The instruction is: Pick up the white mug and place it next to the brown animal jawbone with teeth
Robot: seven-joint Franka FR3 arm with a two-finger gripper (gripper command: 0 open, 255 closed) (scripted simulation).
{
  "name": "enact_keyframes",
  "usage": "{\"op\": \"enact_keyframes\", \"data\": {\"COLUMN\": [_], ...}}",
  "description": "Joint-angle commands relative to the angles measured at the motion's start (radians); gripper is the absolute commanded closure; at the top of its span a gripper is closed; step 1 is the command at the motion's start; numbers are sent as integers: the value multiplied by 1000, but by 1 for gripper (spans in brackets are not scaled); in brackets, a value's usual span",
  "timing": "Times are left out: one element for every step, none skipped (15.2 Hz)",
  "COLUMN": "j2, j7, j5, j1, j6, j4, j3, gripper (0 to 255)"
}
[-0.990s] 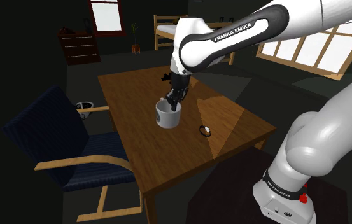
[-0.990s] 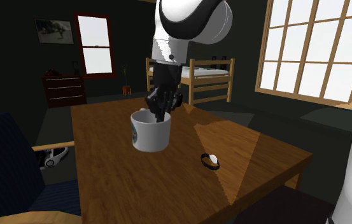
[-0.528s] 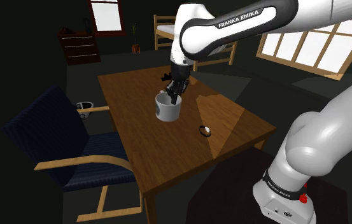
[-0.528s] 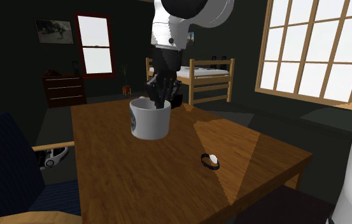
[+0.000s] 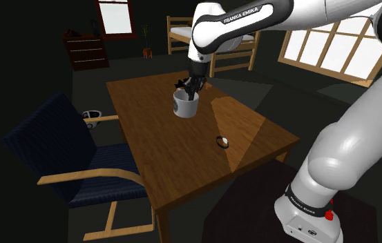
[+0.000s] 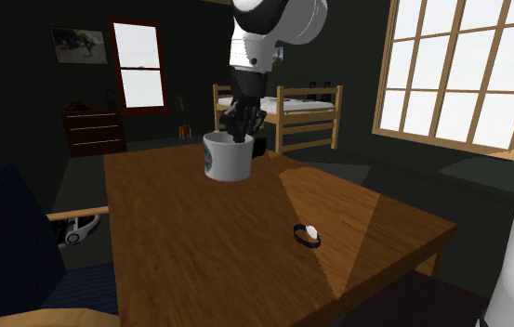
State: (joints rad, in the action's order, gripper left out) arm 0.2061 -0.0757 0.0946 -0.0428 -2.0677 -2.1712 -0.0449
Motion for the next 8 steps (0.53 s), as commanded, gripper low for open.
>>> {"op": "enact_keyframes", "data": {"j2": [-42,-66,-91,-116,-142,-168,-195,-222], "j7": [-42,-62,-81,-100,-119,-138,-157,-175], "j5": [-3,-4,-4,-3,-1,1,3,6], "j1": [-18,-26,-34,-43,-51,-60,-68,-77], "j6": [8,12,17,22,28,35,42,50], "j4": [48,74,101,130,160,191,224,258], "j3": [26,38,49,60,70,80,89,98], "gripper": [255,255,255,255,255,255,255,255]}}
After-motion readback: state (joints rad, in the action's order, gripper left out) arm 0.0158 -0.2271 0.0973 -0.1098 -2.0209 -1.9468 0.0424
